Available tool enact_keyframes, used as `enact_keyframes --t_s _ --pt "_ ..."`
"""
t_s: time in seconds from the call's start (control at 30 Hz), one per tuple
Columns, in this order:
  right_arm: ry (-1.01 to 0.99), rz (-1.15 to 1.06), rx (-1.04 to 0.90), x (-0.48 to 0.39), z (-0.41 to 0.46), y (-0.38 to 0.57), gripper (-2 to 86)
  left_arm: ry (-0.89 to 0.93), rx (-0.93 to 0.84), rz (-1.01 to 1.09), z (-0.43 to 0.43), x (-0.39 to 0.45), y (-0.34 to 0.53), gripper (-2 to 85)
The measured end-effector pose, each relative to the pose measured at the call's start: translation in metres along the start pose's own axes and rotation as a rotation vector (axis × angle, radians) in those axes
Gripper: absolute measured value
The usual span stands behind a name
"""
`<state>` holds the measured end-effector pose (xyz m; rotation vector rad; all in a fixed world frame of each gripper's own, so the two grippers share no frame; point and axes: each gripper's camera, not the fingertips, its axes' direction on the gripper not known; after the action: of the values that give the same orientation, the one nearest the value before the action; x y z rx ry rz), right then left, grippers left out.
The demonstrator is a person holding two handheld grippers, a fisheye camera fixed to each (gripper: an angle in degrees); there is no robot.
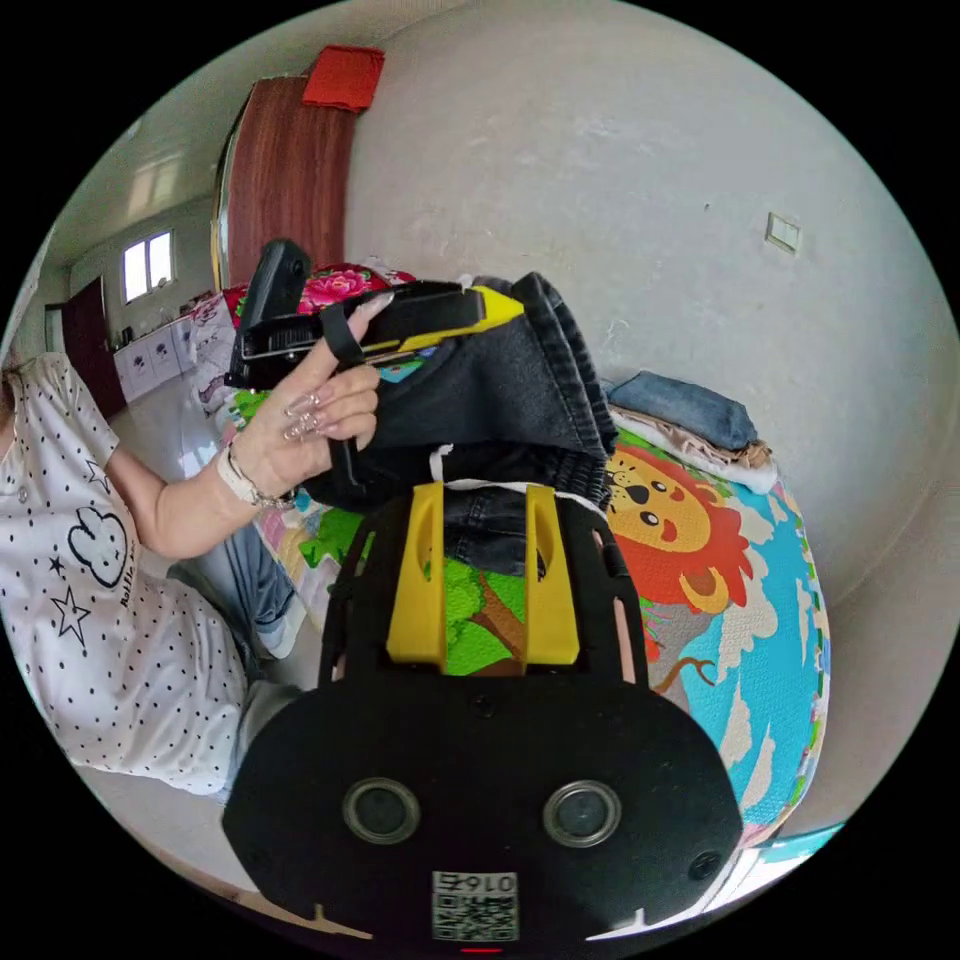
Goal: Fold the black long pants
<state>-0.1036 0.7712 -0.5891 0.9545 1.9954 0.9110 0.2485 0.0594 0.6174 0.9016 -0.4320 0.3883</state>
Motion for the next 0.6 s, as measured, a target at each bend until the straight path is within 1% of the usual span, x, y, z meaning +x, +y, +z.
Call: enact_keyframes --t_s 0.03,0.1,0.17,0.2,0.23,0.27,0.33,0.37,0.4,0.47,0.53,0.6 --pt "0.021 0.049 0.010 0.013 -0.006 0.011 11.2 -0.041 -0.030 0.043 0.016 0.014 0.011 3.2" --pt "0.038 0.120 0.011 0.034 -0.010 0.027 10.2 -0.083 -0.183 0.118 0.045 0.034 0.028 3.6" --pt "0.065 0.208 -0.030 0.057 -0.008 0.039 9.2 -0.153 -0.418 0.234 0.082 0.052 0.060 4.2" --pt "0.076 0.258 -0.057 0.073 -0.004 0.046 8.7 -0.163 -0.449 0.251 0.086 0.055 0.067 4.3" --pt "0.079 0.304 -0.061 0.090 -0.001 0.051 8.6 -0.183 -0.451 0.269 0.087 0.059 0.076 4.4" --pt "0.074 0.334 -0.056 0.100 0.000 0.052 8.6 -0.195 -0.412 0.290 0.079 0.065 0.079 4.4" --pt "-0.010 0.479 -0.011 0.142 0.008 0.053 8.9 -0.201 -0.358 0.291 0.066 0.069 0.077 4.4" --pt "-0.048 0.512 0.001 0.153 0.012 0.052 9.1 -0.181 -0.312 0.256 0.056 0.066 0.077 4.4" --pt "-0.132 0.568 0.019 0.174 0.020 0.049 9.4 -0.164 -0.285 0.233 0.050 0.062 0.077 4.3" --pt "-0.266 0.621 0.017 0.202 0.038 0.043 10.3 -0.074 -0.200 0.131 0.029 0.044 0.077 4.1" --pt "-0.452 0.679 -0.062 0.231 0.067 0.037 12.6 0.003 -0.137 0.040 0.013 0.026 0.075 3.9" --pt "-0.550 0.703 -0.101 0.246 0.081 0.038 13.8 0.072 -0.072 -0.058 -0.003 0.007 0.071 3.6"
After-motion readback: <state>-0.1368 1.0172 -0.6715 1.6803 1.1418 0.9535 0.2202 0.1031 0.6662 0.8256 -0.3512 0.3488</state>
